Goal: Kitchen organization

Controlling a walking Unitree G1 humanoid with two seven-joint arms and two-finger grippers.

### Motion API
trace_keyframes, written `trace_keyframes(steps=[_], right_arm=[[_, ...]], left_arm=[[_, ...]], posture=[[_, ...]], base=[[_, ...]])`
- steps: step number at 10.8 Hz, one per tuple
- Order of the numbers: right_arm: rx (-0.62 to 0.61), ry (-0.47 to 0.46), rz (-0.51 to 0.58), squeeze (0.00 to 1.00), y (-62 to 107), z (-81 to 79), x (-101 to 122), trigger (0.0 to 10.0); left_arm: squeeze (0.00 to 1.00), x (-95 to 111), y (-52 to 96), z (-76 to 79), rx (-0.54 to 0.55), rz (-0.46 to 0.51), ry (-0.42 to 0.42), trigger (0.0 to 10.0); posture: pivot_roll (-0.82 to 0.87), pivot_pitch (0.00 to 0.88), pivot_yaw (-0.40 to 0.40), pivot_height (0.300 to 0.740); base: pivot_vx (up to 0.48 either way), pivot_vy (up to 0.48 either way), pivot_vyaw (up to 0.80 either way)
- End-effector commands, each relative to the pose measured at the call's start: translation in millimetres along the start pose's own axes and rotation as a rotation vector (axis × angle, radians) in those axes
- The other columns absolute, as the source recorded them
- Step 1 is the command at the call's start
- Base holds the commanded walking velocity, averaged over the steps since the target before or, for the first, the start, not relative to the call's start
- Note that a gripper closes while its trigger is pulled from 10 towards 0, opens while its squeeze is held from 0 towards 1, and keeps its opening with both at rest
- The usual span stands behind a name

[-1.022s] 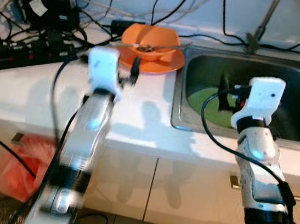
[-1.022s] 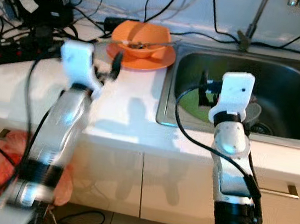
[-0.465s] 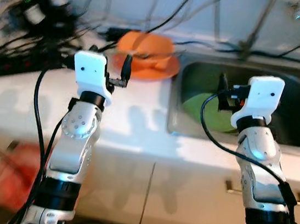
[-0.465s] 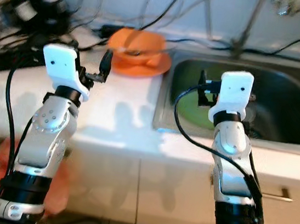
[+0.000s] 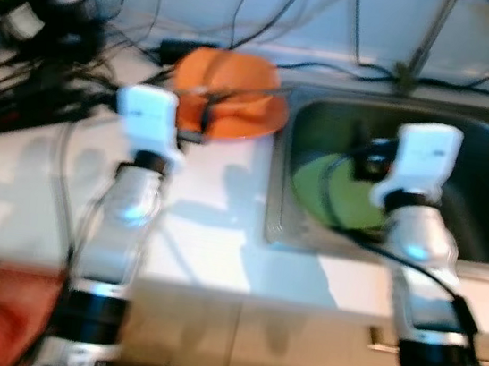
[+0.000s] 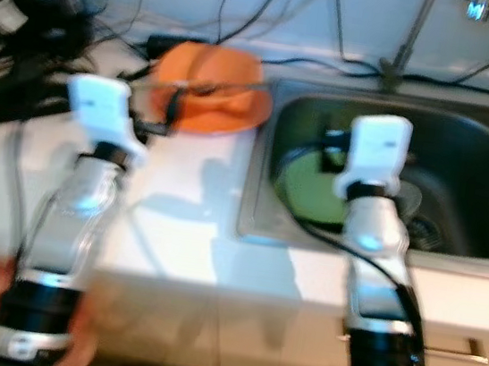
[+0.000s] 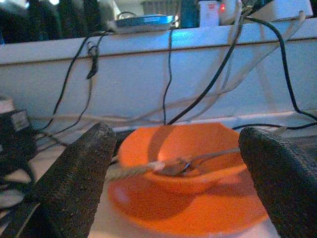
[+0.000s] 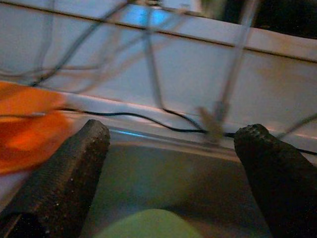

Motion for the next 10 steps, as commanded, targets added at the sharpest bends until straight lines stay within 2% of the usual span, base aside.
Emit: trace_keyframes(steps=[1, 10], right_arm=[[-0.027, 0.014, 0.0, 0.0, 1.4, 8.4, -2.0, 10.0], [-0.017, 0.014, -0.017, 0.0, 3.0, 3.7, -7.9, 10.0]], left_arm=[[0.0, 4.3, -0.8, 11.7, -0.033, 0.014, 0.011, 10.0], [0.0, -7.3, 1.4, 14.8, -0.042, -0.039, -0.002, 10.0]], posture=[[0.1, 0.0, 0.034, 0.74], [0.1, 0.0, 0.034, 0.74]], base=[[0.0, 0.0, 0.0], [0.0, 0.0, 0.0]])
Point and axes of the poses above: a point about 5 cm out from each wrist's last joint towards the gripper, its own y axis pointing back from the gripper into the wrist, its own x axis along the axis of the wrist's last joint, z = x × y, the point moved 5 cm from there along -y, pointing out of the wrist towards the gripper, and after that the axes turned 11 degrees about y, right-handed, at the moved point
